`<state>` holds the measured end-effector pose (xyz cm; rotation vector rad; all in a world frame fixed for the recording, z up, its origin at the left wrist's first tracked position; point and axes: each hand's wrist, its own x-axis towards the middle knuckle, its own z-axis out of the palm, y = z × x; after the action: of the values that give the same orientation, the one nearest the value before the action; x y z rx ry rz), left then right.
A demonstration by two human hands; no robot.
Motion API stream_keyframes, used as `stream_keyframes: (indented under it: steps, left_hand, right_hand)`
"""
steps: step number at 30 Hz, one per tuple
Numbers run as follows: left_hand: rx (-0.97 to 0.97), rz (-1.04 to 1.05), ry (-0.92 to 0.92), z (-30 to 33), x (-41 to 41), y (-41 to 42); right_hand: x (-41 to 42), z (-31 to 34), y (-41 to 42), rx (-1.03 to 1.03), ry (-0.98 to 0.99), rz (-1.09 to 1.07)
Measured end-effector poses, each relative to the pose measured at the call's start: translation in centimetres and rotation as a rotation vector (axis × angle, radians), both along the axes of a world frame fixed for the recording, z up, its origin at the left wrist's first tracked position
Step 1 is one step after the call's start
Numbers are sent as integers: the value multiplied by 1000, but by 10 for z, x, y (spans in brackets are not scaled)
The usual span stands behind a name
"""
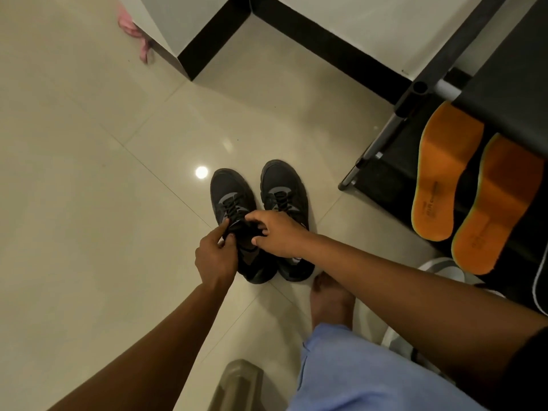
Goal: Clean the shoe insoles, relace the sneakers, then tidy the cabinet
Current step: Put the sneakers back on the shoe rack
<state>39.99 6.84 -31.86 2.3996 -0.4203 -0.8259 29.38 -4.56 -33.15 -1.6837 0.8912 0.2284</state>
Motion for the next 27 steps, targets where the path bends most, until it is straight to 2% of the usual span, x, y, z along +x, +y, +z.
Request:
stream_keyframes:
  steps: [3,6,10,13,17,21,24,27]
  left_hand:
    - [-37,-120,-80,17,-10,-5]
    - [-180,-361,-151,42,-26,-25]
    - [-268,-845,26,79,-54,-71]
    - [-195,-1209,99,111,-93,-117]
    - [-62,-1733,-22,159,-179,-164]
    - [244,-2224,-221,210,-284,-166]
    - [468,-2324,-293,224,-345,-142]
    - [464,-2204,-265,194,-382,-100]
  right_hand:
    - [-10,13,5,-1,-46,-126]
    - [-33,32,8,-15,-92,-292]
    - [-88,60,14,-97,-30,-521]
    - [-139,72,24,-175,73,-710]
    - [-208,83,41,-223,207,-946]
    - [-279,107,63,-294,395,-1018]
    - [-320,112,89,-239,507,-1100]
    - [-338,112,123,-128,524,-1268]
